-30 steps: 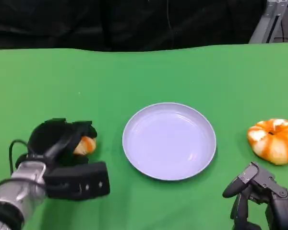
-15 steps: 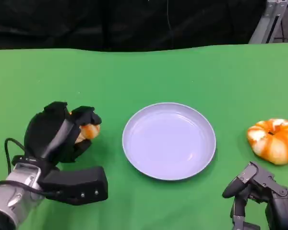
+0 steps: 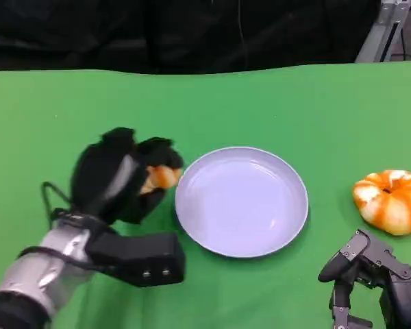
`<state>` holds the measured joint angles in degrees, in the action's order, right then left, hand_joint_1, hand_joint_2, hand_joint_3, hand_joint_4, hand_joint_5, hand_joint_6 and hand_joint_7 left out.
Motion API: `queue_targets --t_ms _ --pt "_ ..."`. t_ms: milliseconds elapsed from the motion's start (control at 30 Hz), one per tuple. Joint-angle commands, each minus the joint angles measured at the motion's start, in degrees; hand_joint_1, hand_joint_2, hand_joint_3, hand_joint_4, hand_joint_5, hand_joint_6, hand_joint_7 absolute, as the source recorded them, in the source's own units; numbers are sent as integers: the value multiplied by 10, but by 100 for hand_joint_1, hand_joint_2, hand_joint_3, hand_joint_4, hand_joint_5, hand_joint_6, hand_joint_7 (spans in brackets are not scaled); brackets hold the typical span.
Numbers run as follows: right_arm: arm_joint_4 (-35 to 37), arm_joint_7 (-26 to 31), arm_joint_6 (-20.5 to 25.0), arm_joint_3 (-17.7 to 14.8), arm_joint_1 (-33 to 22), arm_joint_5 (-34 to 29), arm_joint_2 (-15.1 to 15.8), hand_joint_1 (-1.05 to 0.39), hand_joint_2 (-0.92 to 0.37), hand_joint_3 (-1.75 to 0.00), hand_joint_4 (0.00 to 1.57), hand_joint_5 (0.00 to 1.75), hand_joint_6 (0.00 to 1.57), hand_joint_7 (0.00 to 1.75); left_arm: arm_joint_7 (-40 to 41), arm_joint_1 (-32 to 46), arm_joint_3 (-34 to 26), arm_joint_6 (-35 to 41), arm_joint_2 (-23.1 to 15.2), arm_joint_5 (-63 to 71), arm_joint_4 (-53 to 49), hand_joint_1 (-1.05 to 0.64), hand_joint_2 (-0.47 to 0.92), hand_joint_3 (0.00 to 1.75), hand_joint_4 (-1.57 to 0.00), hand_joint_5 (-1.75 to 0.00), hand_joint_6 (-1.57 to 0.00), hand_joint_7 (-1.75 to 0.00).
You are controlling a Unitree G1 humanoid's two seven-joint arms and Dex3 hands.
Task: Grasp the bread from the table and place it into the plate.
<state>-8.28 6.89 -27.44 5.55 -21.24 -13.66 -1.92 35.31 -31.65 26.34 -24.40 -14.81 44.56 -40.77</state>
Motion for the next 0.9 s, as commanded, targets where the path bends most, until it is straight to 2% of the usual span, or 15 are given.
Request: queue_targets --t_ms 33,267,433,567,667,733,800,833,867,900 --pt "-6 -2 3 -1 -8 6 6 0 -37 -148 81 175 67 157 -1 -31 9 -12 13 4 -24 -12 29 143 -92 -175 -85 -154" --pt "-8 -7 4 -3 -11 9 7 -1 -37 -146 80 175 68 157 -12 -62 30 -8 50 11 -51 -15 30 141 -90 -175 -82 -157" --pt "-8 -8 1 -3 -15 7 8 -1 -38 -145 80 175 68 156 -14 -82 45 -10 79 13 -75 -14 36 127 -90 -175 -78 -164" --pt "-8 -6 -7 -2 -19 3 9 -2 -37 -147 80 175 68 156 -13 -91 52 -13 98 10 -91 -14 33 126 -90 -175 -73 -173" --pt "-8 -6 -10 -2 -19 2 9 -2 -37 -148 80 175 69 156 -12 -95 54 -13 103 9 -98 -13 32 125 -90 -175 -72 -175" --pt "-9 -9 -5 3 -22 7 6 -3 -36 -148 81 175 69 156 -35 -110 59 -12 119 4 -118 -15 32 125 -90 -175 -71 -174" --pt "-9 -9 -4 5 -24 8 5 -4 -36 -147 82 175 68 156 -79 -122 62 3 129 -1 -126 -19 35 118 -89 -175 -73 -162" --pt "-7 -8 -7 5 -23 6 5 -4 -37 -147 82 175 68 156 -104 -127 65 16 130 0 -125 -22 41 107 -84 -175 -75 -143" --pt "-6 -7 -9 5 -23 6 6 -3 -37 -147 83 175 69 156 -127 -131 70 29 130 3 -121 -26 48 85 -77 -163 -79 -105" --pt "-5 -6 -10 6 -23 5 6 -3 -37 -147 83 175 69 156 -148 -135 74 41 129 7 -117 -29 55 71 -74 -153 -84 -79"
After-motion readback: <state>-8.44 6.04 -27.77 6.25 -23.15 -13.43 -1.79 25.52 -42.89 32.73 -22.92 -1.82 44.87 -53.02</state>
